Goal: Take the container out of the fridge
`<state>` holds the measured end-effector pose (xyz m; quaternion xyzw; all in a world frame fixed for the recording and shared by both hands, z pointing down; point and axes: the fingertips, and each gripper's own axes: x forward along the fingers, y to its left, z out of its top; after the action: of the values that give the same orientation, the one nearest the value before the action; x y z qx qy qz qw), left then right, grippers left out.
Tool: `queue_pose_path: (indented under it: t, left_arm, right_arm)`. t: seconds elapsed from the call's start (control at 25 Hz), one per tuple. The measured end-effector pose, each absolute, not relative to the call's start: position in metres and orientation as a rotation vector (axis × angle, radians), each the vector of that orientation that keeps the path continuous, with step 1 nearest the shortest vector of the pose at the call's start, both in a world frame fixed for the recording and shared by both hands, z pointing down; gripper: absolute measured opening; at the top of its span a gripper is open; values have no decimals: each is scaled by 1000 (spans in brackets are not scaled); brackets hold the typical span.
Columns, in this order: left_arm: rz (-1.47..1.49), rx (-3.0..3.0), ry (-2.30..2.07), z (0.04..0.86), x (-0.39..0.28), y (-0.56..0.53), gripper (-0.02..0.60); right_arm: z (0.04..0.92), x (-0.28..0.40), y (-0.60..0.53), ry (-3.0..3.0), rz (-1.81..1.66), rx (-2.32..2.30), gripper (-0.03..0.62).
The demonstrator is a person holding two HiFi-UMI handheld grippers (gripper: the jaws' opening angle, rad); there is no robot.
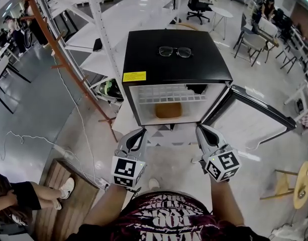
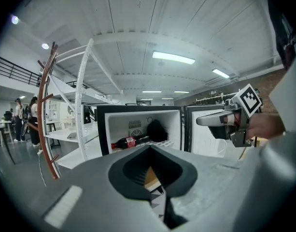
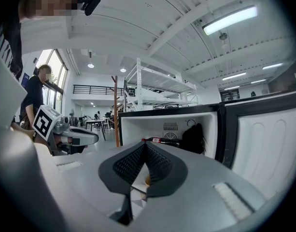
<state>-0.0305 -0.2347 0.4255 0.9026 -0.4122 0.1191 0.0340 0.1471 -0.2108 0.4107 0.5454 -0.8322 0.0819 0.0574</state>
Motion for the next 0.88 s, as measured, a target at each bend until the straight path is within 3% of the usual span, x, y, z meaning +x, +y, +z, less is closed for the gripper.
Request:
queue_pose_path:
  t: [0.88]
  left_arm:
    - [310,2803,-1201,429,-53,-240,1]
  right_arm:
    - [411,116,-210,-2479,239,1665,23]
